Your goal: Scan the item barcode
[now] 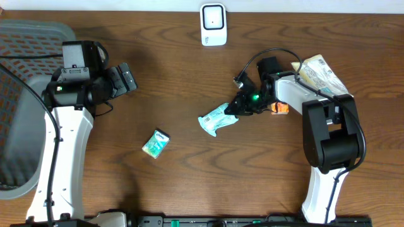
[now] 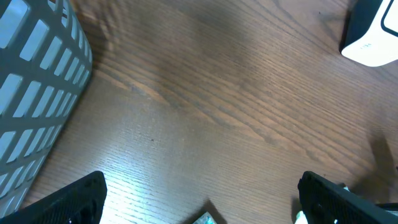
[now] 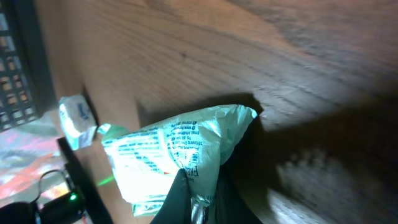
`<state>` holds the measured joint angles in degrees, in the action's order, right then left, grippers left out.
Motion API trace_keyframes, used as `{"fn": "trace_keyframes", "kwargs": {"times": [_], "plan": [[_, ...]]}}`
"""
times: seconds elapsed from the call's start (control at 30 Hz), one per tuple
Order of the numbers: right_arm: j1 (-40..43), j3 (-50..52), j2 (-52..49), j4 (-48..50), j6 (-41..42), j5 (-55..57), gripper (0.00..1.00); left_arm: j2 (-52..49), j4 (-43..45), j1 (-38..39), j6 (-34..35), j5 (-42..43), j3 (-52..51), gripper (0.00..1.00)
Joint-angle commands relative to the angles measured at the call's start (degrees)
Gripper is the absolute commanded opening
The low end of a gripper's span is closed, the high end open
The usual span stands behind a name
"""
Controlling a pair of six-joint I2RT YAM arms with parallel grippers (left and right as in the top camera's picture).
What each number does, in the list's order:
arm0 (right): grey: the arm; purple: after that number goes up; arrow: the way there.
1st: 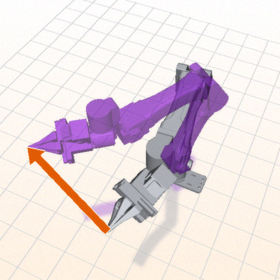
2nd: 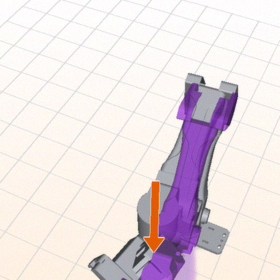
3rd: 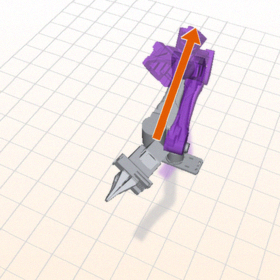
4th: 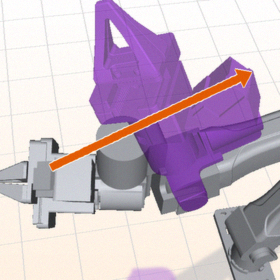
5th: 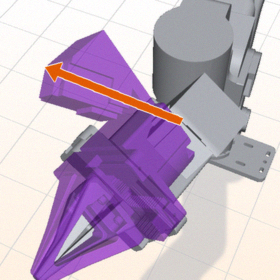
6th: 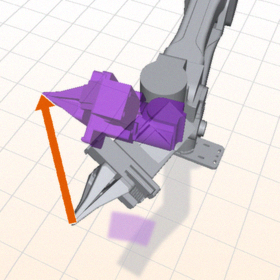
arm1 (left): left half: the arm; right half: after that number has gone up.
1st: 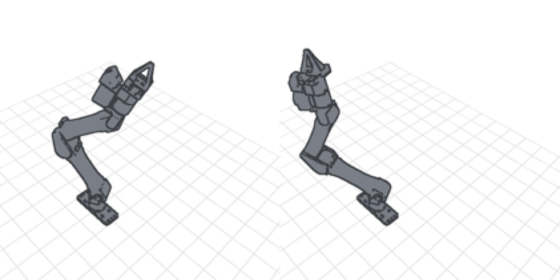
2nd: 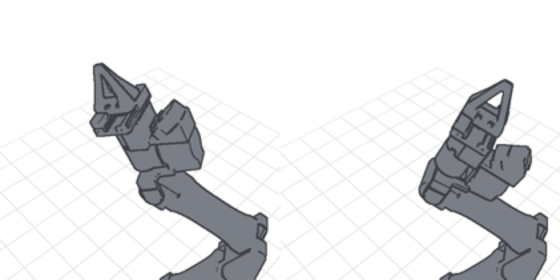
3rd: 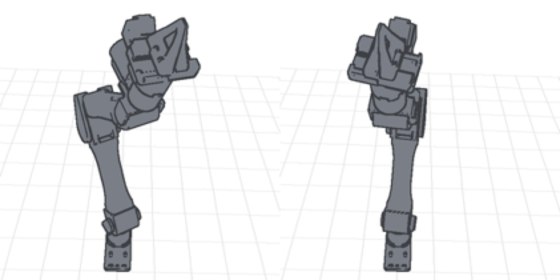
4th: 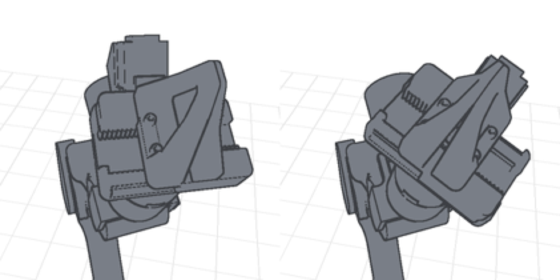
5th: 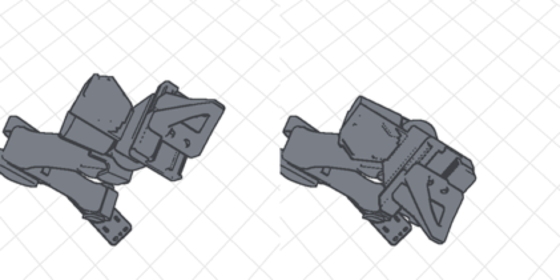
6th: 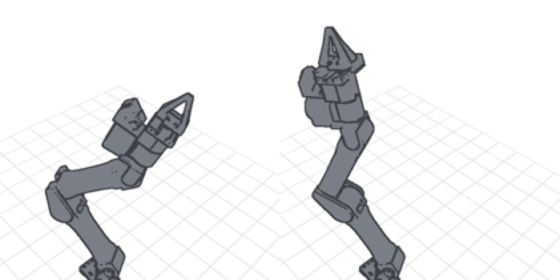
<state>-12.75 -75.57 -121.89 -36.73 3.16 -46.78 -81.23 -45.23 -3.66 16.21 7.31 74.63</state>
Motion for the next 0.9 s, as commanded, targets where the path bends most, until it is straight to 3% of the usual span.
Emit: {"fn": "trace_keyframes", "kwargs": {"times": [0.0, 0.27, 0.47, 0.87], "plan": [[1.68, -0.63, 1.44, 0.11, -1.92, -4.13, 0.01, -0.09, -0.20, -0.17, -0.98, -0.52, 0.33, 0.98], [2.58, -0.63, 14.40, -1.90, 4.26, 10.73, 0.01, -0.09, -0.20, -0.17, -0.98, -0.52, 0.33, 0.98], [0.72, -0.37, 15.85, -5.27, 12.02, 22.47, 0.01, -0.09, -0.22, -0.17, -0.98, -0.52, 0.33, 0.98], [-2.84, -0.02, 14.86, -2.47, 18.51, 25.88, 0.01, -0.09, -1.70, -0.17, -0.94, 2.40, 0.33, 0.97]]}}
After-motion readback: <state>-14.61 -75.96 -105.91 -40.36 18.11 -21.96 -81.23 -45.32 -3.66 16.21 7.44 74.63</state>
